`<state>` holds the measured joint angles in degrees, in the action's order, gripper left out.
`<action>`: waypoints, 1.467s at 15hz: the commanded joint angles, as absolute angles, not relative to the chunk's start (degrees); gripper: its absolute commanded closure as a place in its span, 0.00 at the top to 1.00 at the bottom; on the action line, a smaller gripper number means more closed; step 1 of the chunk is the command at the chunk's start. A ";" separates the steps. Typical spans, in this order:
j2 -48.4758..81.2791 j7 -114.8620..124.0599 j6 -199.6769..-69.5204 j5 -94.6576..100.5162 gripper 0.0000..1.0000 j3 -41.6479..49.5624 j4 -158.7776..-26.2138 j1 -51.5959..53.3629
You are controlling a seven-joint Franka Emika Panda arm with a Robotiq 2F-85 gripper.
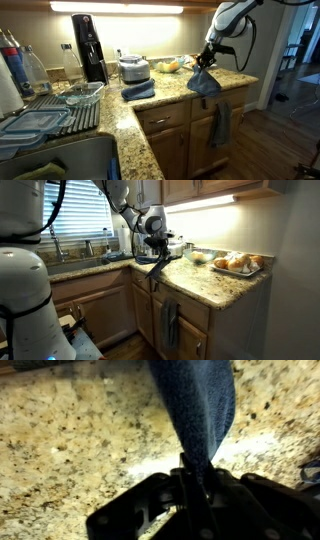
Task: Pick up the towel and place it on the hook
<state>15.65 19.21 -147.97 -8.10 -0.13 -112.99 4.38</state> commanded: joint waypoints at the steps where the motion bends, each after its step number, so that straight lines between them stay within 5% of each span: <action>1: 5.94 14.89 -146.31 -11.43 0.09 -3.06 -122.50 4.26; 11: -5.46 12.72 -138.11 -16.19 0.06 -7.03 -134.59 6.12; 19: -2.82 13.74 -139.25 -15.17 0.11 -7.03 -132.75 6.20; 22: -4.69 14.94 -140.41 -14.63 0.05 -7.22 -134.89 6.29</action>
